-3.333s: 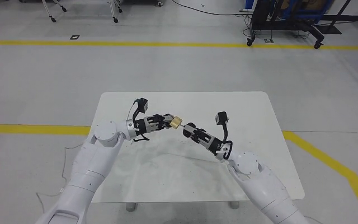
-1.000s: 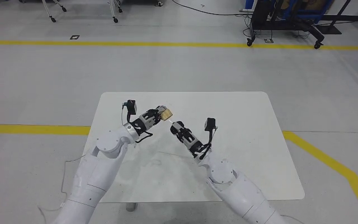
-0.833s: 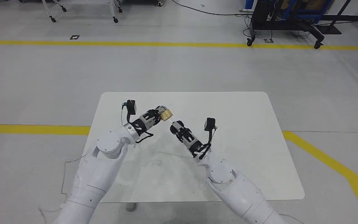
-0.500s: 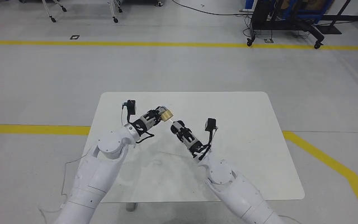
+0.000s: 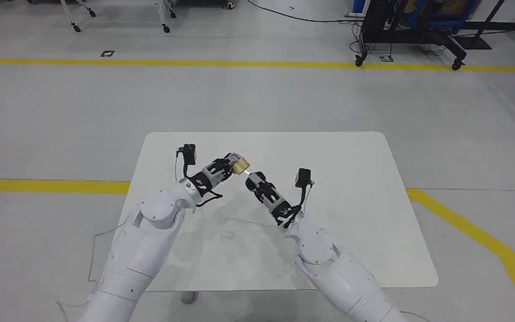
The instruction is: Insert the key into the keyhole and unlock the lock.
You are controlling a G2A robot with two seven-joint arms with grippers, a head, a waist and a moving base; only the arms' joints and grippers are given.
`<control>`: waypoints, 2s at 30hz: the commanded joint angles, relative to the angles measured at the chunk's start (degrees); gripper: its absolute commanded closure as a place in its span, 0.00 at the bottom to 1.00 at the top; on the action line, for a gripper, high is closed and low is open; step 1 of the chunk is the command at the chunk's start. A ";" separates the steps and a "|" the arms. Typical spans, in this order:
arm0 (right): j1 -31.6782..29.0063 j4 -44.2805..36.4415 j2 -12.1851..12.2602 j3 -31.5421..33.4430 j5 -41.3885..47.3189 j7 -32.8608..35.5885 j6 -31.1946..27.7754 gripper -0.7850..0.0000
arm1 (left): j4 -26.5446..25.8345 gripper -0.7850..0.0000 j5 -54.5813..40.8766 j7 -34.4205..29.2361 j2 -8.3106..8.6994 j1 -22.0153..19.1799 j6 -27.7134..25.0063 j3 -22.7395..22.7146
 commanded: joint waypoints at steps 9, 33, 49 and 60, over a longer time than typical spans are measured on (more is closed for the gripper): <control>-0.81 -0.64 -0.56 0.02 -3.98 -2.66 0.55 1.00 | 0.23 1.00 -1.57 -0.44 -0.16 0.01 0.55 -0.15; -1.03 0.06 -2.68 -1.85 -15.47 -11.84 3.24 1.00 | 1.22 1.00 -3.49 -1.90 -0.43 -0.48 2.41 -0.22; -0.48 0.23 -4.02 -1.97 -18.85 -13.48 5.17 0.00 | 1.81 1.00 -1.32 -4.06 -0.49 -1.46 1.74 0.86; -0.53 0.20 -4.03 -1.89 -18.73 -13.39 5.12 0.00 | 2.17 1.00 -3.29 -3.99 -0.41 -1.36 1.11 -0.62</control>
